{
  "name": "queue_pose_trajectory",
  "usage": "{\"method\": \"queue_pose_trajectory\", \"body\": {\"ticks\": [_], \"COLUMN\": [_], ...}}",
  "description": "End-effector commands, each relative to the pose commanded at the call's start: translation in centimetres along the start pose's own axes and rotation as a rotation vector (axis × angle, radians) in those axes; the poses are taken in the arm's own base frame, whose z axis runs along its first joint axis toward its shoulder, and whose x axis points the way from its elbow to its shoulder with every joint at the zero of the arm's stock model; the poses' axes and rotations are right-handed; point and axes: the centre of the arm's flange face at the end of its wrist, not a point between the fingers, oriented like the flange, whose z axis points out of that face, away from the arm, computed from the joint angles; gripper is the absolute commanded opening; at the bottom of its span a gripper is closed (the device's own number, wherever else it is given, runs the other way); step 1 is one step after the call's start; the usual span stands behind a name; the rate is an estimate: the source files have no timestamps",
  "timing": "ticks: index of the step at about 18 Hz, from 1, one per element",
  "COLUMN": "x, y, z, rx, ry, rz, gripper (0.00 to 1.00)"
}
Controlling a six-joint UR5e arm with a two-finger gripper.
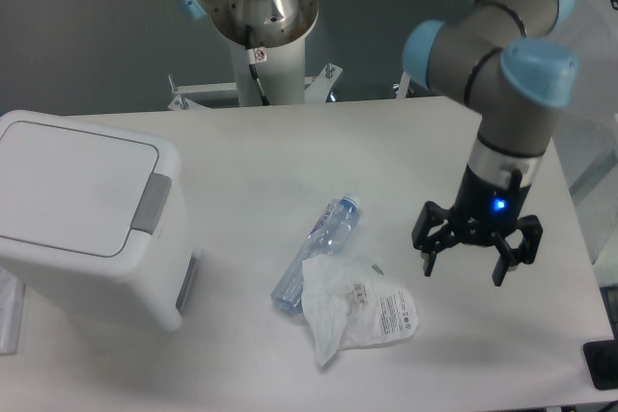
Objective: Open the trash can
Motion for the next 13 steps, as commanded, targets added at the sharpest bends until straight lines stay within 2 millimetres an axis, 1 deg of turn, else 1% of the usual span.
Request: {"method": "queue_pose_trajectory", "body": {"ticks": [2,4,6,8,10,11,13], "x": [1.5,4.3,6.9,9.6,11.8,12.6,13.4], "y": [-0.6,-1.1,-1.4,-1.7,-2.1,-2.3,-2.4], "z": [-1.1,-2.1,-2.0,-1.0,-1.1,-1.7,-2.0], "rx": [0.034,0.05,0.048,0.039,0.043,0.051,0.054], "ry": [0.033,0.052,0.071,0.099,0.115,0.116,0.12], "rz": [-0.034,-0.011,0.019,0.053,0.079,0.084,0.08], "gripper": [1.0,1.0,1.0,1.0,1.0,1.0,1.0]}}
